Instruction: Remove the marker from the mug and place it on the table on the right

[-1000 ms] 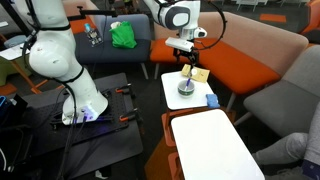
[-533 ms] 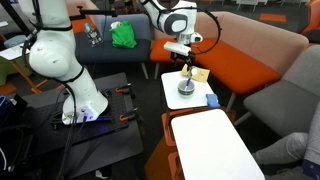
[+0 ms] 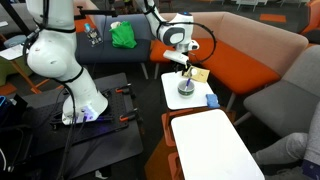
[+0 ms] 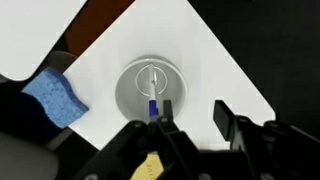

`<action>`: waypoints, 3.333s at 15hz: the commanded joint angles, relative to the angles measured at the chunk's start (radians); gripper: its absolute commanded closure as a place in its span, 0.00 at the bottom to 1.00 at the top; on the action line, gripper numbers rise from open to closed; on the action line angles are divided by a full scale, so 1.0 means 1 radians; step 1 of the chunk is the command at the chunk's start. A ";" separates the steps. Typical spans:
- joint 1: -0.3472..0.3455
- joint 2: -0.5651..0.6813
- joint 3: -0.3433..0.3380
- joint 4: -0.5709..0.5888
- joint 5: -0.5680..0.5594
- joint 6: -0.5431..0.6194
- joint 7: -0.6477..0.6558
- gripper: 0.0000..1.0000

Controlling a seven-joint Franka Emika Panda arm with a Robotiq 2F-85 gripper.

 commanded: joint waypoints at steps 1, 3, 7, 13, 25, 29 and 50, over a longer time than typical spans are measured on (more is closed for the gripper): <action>-0.031 0.082 0.023 0.052 0.004 0.019 -0.030 0.59; -0.040 0.130 0.026 0.088 0.001 0.012 -0.031 0.59; -0.059 0.215 0.031 0.168 -0.009 0.000 -0.044 0.56; -0.072 0.330 0.039 0.300 -0.021 -0.037 -0.053 0.47; -0.093 0.471 0.058 0.433 -0.034 -0.054 -0.092 0.79; -0.091 0.454 0.057 0.411 -0.054 -0.030 -0.090 1.00; -0.020 0.068 -0.305 0.146 -0.171 -0.127 0.494 0.96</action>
